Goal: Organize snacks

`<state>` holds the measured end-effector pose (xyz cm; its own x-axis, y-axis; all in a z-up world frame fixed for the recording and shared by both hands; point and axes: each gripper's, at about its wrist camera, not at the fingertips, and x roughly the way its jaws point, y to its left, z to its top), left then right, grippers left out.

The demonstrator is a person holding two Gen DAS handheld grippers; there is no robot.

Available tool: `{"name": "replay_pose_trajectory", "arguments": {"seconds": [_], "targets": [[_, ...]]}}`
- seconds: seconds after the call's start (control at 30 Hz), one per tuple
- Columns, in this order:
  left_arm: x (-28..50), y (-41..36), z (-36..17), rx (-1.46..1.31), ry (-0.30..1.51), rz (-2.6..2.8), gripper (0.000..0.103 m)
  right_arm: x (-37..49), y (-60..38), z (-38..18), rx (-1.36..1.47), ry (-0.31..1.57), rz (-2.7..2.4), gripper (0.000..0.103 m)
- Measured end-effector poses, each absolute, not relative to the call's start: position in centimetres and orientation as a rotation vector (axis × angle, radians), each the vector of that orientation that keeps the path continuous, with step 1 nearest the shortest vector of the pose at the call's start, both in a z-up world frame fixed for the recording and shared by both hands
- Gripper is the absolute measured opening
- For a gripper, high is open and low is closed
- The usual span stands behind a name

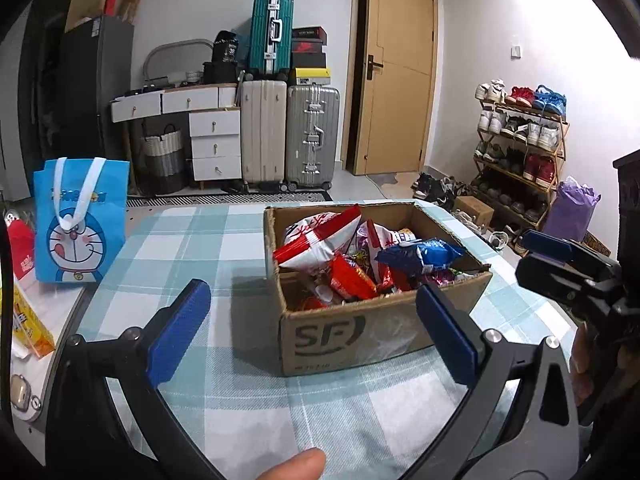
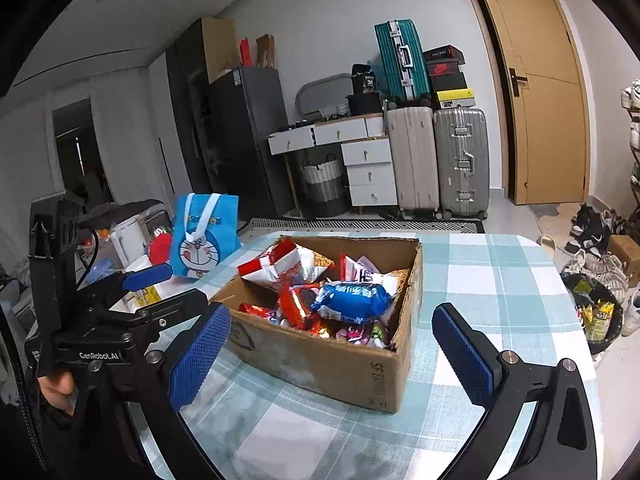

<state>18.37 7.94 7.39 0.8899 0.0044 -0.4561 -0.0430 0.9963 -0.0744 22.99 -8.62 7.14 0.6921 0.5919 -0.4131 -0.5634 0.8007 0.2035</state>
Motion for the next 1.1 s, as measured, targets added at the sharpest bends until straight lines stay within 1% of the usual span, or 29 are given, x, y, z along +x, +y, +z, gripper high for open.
{"name": "replay_pose_trajectory", "arguments": {"seconds": [0.23,0.57,1.1], "targets": [[15.8,8.1,6.2,-0.090,0.437,0.067,0.103,20.8,-9.6,6.3,0.051,0.456,0.634,0.103],[12.7,8.3,4.2,-0.084,0.374,0.067,0.103,17.4,-11.0,4.2,0.042,0.363,0.594,0.103],[12.5,8.3,2.9,-0.073,0.351,0.066,0.103,17.0,-11.8,3.1,0.057,0.334,0.569,0.103]]}}
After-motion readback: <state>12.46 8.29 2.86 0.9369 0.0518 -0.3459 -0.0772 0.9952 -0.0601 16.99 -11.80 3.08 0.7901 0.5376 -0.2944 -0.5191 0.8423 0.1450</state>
